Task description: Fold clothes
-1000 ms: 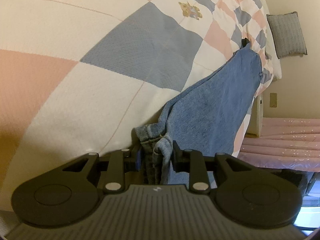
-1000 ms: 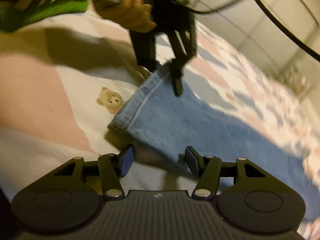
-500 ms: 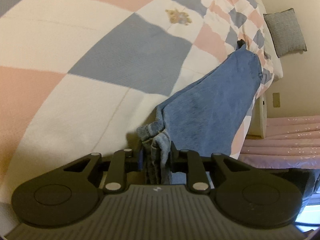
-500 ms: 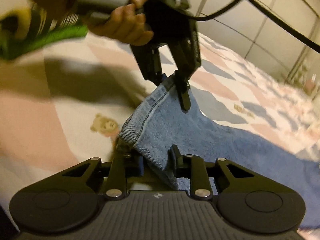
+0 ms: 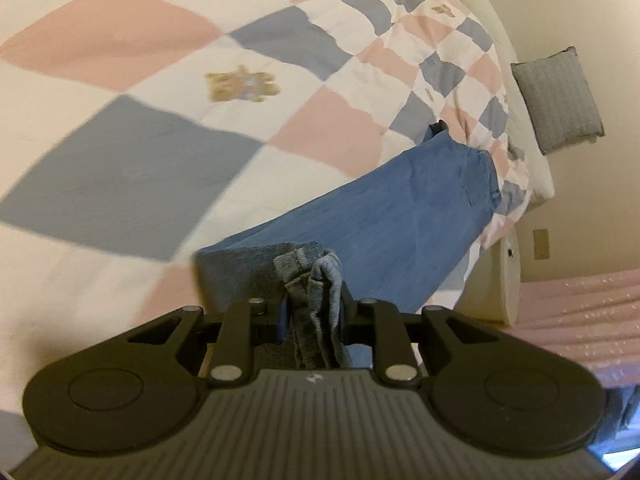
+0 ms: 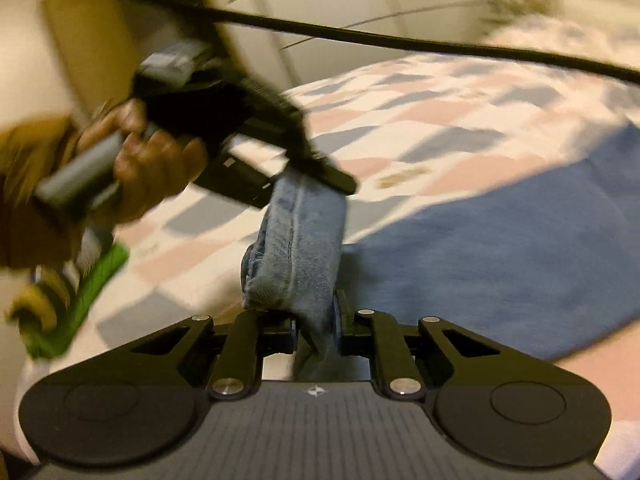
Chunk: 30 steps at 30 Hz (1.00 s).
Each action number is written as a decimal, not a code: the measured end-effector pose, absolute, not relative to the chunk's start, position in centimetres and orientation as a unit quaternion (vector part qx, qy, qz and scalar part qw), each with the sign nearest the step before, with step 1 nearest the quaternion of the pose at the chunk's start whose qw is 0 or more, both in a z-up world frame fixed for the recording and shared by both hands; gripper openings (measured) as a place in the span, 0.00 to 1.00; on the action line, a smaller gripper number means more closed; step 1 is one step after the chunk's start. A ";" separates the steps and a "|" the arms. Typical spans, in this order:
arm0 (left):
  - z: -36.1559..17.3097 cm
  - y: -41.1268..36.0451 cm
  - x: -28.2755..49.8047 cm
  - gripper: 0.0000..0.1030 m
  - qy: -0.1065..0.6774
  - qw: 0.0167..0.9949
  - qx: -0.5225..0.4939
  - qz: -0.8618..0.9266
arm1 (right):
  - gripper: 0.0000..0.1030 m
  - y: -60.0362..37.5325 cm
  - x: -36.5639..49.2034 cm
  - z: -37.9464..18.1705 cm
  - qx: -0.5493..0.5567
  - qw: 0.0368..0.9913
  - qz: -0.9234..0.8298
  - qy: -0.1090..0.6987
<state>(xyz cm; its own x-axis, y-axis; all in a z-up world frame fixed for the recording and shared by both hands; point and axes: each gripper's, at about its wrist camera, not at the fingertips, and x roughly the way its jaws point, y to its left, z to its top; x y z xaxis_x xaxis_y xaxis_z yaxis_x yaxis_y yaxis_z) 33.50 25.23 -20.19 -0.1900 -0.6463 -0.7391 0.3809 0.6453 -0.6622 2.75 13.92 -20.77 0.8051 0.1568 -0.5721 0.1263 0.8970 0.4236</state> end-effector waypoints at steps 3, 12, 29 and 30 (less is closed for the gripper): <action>-20.4 20.7 32.3 0.20 0.654 0.639 -0.100 -0.393 | 0.12 8.0 1.7 -22.4 0.295 0.902 -0.021 0.314; -21.7 14.5 29.9 0.32 0.642 0.680 -0.105 -0.337 | 0.43 -1.6 1.7 -26.9 0.420 0.837 -0.006 0.351; -21.0 15.9 29.0 0.27 0.625 0.690 0.006 -0.365 | 0.18 -2.2 5.4 -27.1 0.427 0.827 0.003 0.365; -20.8 15.7 28.7 0.27 0.621 0.688 0.023 -0.375 | 0.18 -2.5 5.3 -26.8 0.422 0.830 0.001 0.365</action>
<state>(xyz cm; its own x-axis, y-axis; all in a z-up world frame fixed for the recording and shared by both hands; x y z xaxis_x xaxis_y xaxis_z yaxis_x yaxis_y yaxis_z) 28.73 15.66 -20.81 -0.0534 -0.4873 -0.8716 0.5454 0.7169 -0.4342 5.32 -2.52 -26.82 0.7329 0.3105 -0.6053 0.3058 0.6445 0.7008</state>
